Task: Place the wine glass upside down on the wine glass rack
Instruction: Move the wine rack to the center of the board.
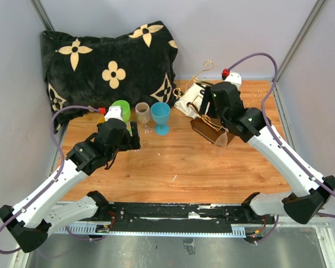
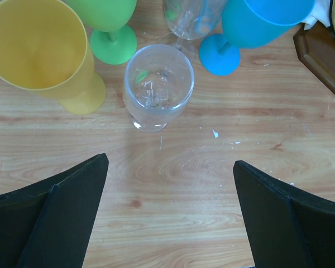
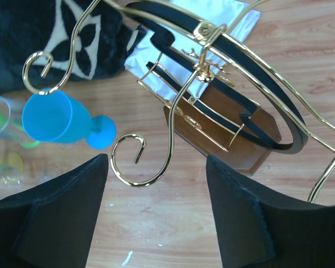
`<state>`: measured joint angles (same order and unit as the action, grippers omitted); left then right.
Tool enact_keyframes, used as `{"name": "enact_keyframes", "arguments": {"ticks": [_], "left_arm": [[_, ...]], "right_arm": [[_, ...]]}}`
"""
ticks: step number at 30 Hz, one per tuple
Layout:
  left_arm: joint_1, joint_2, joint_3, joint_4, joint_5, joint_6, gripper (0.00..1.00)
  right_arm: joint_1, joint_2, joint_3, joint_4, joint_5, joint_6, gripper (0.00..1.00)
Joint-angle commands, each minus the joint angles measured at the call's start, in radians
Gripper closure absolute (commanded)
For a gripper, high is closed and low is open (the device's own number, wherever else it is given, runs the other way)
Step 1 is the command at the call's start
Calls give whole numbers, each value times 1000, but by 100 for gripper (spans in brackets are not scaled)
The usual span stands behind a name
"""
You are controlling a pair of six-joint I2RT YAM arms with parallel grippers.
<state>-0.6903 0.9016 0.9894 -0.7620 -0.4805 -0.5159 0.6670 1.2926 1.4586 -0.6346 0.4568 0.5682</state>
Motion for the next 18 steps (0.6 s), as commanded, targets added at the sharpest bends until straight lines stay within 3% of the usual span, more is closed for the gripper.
{"name": "enact_keyframes", "arguments": {"ticks": [1, 4, 8, 18], "left_arm": [[5, -32, -17, 25, 10, 17, 0], [5, -42, -25, 24, 16, 17, 0], [5, -57, -29, 19, 24, 18, 0], [5, -79, -29, 15, 33, 17, 0]], "right_arm": [[-5, 13, -4, 3, 136, 108, 33], [-11, 34, -2, 20, 143, 118, 42], [-24, 75, 0, 38, 146, 123, 45], [-90, 150, -2, 98, 116, 100, 64]]}}
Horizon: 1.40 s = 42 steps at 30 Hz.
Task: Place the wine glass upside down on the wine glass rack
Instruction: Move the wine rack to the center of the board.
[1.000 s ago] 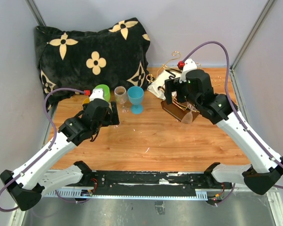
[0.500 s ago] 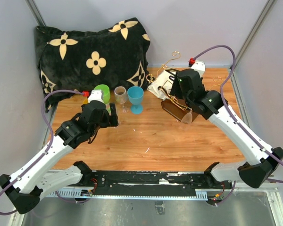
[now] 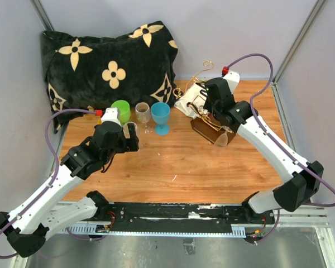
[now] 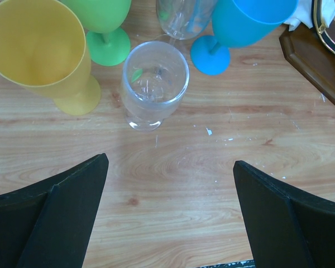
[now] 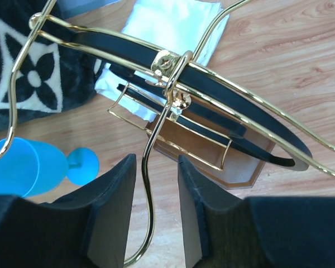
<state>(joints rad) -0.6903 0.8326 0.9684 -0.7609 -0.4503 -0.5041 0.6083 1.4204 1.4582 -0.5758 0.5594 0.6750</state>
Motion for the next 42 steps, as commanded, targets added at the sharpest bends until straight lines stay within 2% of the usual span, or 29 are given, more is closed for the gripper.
{"name": "enact_keyframes", "arguments": {"ticks": [1, 5, 13, 18, 24, 37, 42], "left_arm": [[5, -10, -9, 15, 2, 6, 0], [6, -9, -8, 15, 1, 5, 0], [6, -3, -10, 15, 0, 8, 0], [5, 2, -12, 19, 3, 10, 0], [6, 18, -8, 21, 5, 13, 0], [5, 24, -4, 14, 1, 12, 0], [5, 30, -2, 14, 7, 13, 0]], "right_arm": [[-38, 31, 0, 41, 4, -14, 65], [-51, 62, 8, 51, 4, -43, 71], [-87, 113, 39, 67, -30, -136, 89], [-123, 124, 28, 82, -60, -227, 95], [-171, 137, 6, 154, -101, -329, 99], [-305, 200, 11, 322, -393, -571, 99], [-323, 228, 58, 335, -433, -694, 99]]}}
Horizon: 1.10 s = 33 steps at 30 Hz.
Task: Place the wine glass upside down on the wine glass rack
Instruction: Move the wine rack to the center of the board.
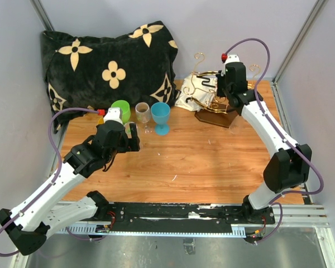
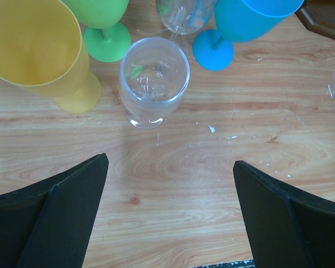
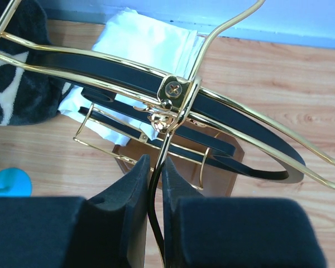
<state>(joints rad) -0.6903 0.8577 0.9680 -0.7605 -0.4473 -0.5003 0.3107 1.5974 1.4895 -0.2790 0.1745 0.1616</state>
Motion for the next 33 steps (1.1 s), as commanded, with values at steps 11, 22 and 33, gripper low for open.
{"name": "enact_keyframes", "arguments": {"ticks": [11, 22, 33], "left_arm": [[6, -3, 5, 1, 2, 7, 0], [5, 30, 28, -4, -2, -3, 0], [6, 109, 65, -35, -33, -48, 0]], "right_arm": [[-84, 58, 104, -17, -105, -207, 62], [-84, -127, 55, -85, -155, -180, 18], [-85, -524, -165, -84, -287, -132, 2]]}}
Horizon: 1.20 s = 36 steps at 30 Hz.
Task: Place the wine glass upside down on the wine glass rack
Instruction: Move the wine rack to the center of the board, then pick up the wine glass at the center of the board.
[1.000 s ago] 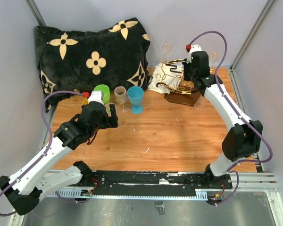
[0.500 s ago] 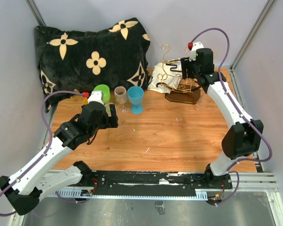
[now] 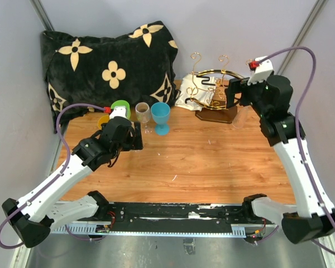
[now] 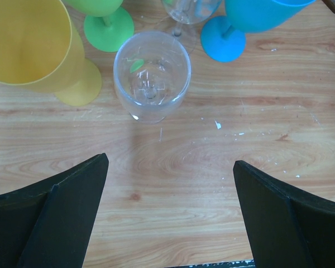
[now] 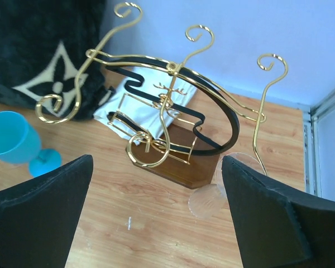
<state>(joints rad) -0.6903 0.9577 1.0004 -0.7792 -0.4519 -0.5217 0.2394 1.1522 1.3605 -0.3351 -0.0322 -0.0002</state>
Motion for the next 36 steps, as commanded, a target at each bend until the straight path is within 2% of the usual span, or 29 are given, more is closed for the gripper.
{"name": "enact_keyframes", "arguments": {"ticks": [1, 4, 6, 11, 15, 23, 28, 36], "left_arm": [[6, 12, 32, -17, -32, -32, 0], [6, 33, 35, -25, -41, -45, 0], [5, 49, 37, -35, -46, -57, 0], [7, 79, 36, -53, -75, -81, 0], [16, 105, 31, -59, -90, -95, 0], [58, 175, 15, 45, -76, -62, 0], [115, 247, 14, 135, -27, -2, 0], [159, 338, 53, 161, -35, 36, 0]], "right_arm": [[-12, -103, -43, -41, -104, 39, 2], [18, -169, -56, -94, -182, 72, 1], [95, -199, -60, -148, -145, 88, 1], [512, -235, -118, -229, 142, 97, 1], [685, -242, -208, -223, 236, 151, 2], [714, -279, -381, -132, 226, 208, 1], [713, -279, -375, -148, 215, 170, 2], [714, -281, -379, -154, 231, 123, 1]]}}
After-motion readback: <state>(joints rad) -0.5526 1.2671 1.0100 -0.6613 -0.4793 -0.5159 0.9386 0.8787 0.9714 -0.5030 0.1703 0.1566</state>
